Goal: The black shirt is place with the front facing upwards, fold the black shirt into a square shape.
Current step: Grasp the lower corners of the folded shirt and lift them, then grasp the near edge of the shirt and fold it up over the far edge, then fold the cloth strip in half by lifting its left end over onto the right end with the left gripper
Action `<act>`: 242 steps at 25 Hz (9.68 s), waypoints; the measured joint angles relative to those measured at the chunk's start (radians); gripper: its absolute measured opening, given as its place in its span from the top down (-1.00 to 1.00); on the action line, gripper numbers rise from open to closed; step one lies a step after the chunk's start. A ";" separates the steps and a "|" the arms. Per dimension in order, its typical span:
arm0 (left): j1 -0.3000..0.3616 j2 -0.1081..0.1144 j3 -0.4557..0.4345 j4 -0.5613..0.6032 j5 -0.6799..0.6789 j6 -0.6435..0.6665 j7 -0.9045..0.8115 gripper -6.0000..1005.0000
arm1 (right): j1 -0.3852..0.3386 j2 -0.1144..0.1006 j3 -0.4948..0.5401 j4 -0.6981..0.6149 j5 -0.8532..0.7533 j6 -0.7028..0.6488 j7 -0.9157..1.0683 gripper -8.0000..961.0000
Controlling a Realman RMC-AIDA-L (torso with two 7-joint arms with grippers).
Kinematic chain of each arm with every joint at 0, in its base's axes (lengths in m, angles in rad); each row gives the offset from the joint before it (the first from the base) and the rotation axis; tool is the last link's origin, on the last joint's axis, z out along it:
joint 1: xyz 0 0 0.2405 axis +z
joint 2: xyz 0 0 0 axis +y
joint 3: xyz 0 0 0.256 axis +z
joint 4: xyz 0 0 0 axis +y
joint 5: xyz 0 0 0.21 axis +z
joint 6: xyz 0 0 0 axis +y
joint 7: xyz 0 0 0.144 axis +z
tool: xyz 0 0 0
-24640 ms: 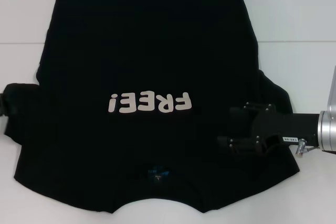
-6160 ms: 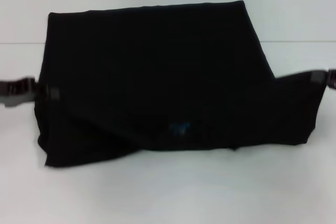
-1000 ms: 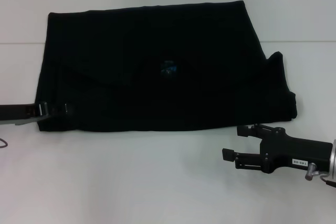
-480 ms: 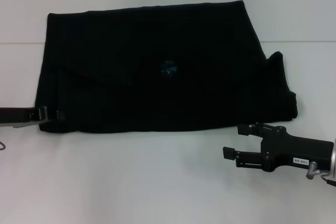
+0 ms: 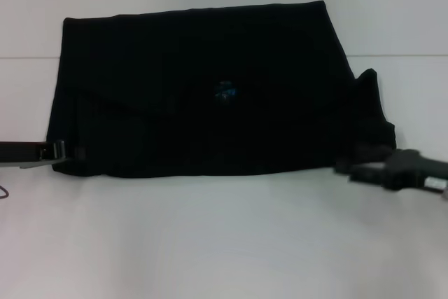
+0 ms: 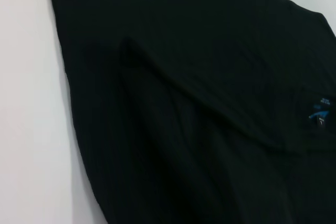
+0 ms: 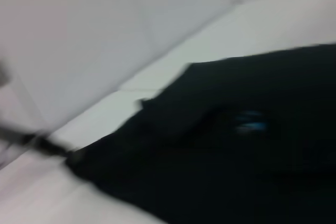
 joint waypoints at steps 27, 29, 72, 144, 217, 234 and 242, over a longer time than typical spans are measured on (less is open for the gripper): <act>0.001 0.002 -0.015 0.000 -0.011 0.014 0.001 0.95 | 0.186 -0.090 -0.029 -0.083 -0.391 0.257 0.875 -0.85; 0.001 0.002 -0.015 0.000 -0.011 0.014 0.001 0.95 | 0.200 -0.088 -0.055 -0.060 -0.392 0.277 0.878 -0.85; 0.016 0.053 -0.101 -0.007 -0.038 0.302 0.069 0.95 | 0.151 -0.133 -0.076 -0.152 -0.394 -0.031 0.835 0.93; -0.146 -0.121 -0.499 -0.124 -0.284 -0.298 0.351 0.69 | 0.297 0.070 0.276 0.082 0.134 0.652 0.171 0.48; 0.182 0.012 -0.315 -0.009 -0.012 0.158 -0.368 -0.67 | -0.054 0.073 -0.020 0.126 0.126 0.004 -0.630 -0.79; 0.068 0.007 -0.229 -0.059 -0.012 0.056 -0.361 -0.67 | -0.054 0.073 -0.020 0.126 0.126 0.004 -0.624 -0.79; 0.059 0.006 -0.213 -0.050 -0.013 0.052 -0.357 -0.60 | -0.053 0.074 -0.020 0.126 0.126 0.010 -0.624 -0.79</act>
